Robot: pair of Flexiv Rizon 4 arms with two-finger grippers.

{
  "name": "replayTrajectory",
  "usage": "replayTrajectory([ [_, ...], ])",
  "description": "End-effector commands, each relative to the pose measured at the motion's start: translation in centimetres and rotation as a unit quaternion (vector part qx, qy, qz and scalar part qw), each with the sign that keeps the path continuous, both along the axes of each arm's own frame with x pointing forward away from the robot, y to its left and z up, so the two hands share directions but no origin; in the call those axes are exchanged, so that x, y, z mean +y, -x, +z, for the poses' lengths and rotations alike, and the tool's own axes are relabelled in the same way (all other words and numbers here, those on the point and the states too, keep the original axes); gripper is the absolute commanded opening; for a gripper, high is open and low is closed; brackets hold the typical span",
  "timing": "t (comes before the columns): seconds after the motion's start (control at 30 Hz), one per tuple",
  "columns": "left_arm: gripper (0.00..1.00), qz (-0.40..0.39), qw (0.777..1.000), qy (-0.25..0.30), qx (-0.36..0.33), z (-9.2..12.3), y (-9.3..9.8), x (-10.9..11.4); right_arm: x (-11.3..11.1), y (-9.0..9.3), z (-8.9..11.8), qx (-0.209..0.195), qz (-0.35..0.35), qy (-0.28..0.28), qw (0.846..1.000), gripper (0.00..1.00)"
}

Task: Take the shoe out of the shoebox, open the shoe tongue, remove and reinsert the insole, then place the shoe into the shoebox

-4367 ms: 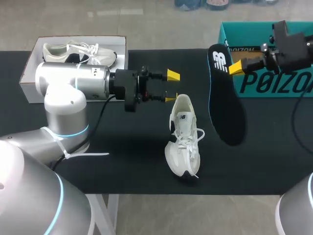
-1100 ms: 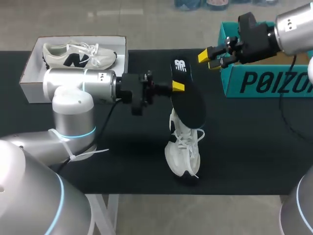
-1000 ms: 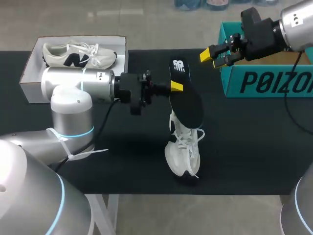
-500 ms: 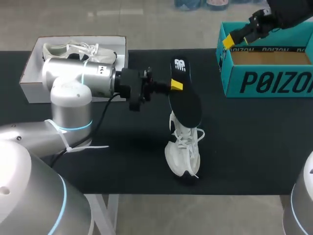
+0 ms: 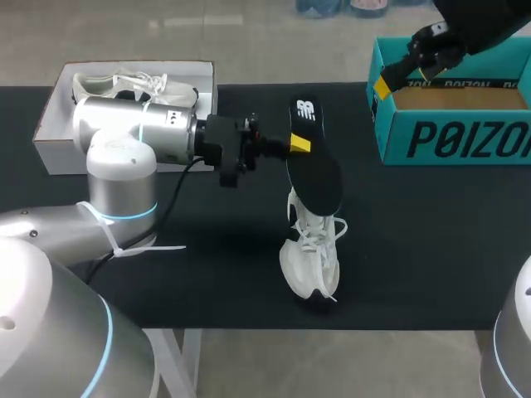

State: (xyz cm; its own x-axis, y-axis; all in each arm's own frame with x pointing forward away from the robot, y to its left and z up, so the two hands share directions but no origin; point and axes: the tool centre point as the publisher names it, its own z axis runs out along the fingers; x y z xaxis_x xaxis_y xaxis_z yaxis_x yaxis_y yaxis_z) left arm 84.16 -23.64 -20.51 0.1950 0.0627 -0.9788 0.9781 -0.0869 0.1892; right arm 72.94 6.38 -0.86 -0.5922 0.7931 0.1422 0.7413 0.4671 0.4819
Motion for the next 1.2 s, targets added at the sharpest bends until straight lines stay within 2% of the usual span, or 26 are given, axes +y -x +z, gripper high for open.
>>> replayTrajectory([
  [0.03,0.0,-0.001,1.0,-0.001,0.0,0.0,-0.1,0.0,2.1,-1.4,-1.1,0.007,-0.008,0.017,1.0,1.0],
  [0.33,0.0,-0.001,1.0,-0.001,0.0,0.0,-0.1,0.0,2.4,-3.0,-3.6,0.019,-0.011,-0.01,1.0,1.0],
  [0.4,0.0,-0.001,1.0,-0.001,0.0,0.0,-0.1,0.0,2.5,-3.1,-3.7,0.019,-0.013,-0.02,1.0,1.0],
  [0.53,0.0,-0.001,1.0,-0.001,0.0,0.0,-0.1,0.0,2.8,-3.4,-3.4,0.028,-0.008,0.007,1.0,1.0],
  [1.2,0.0,-0.001,1.0,-0.001,0.0,0.0,-0.1,0.0,2.8,-3.4,-3.4,0.028,-0.008,0.007,1.0,1.0],
])
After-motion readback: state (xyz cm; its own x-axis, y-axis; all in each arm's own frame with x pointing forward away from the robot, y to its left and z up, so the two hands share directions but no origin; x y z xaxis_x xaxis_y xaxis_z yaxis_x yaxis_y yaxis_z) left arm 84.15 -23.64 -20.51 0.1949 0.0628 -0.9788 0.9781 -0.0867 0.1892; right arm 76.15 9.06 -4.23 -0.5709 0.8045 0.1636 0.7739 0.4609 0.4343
